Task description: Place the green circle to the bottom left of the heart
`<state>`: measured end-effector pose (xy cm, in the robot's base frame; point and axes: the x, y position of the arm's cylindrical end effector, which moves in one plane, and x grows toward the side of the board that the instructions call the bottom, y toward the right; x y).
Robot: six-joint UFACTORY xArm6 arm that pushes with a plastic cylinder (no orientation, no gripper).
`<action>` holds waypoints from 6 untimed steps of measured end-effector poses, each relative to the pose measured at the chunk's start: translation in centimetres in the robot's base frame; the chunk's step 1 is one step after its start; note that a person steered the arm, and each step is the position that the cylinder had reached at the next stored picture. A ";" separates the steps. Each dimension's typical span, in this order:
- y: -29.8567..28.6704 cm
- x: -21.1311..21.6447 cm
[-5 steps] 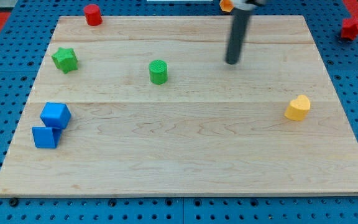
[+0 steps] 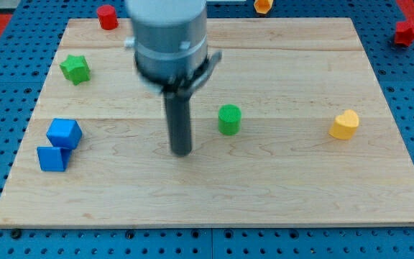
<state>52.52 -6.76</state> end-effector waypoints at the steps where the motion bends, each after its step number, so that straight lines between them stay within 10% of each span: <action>1: -5.2 -4.1; 2: -3.4 -11.8; 4: 23.9 -7.5; 5: 25.5 -16.0; 6: 13.1 -21.0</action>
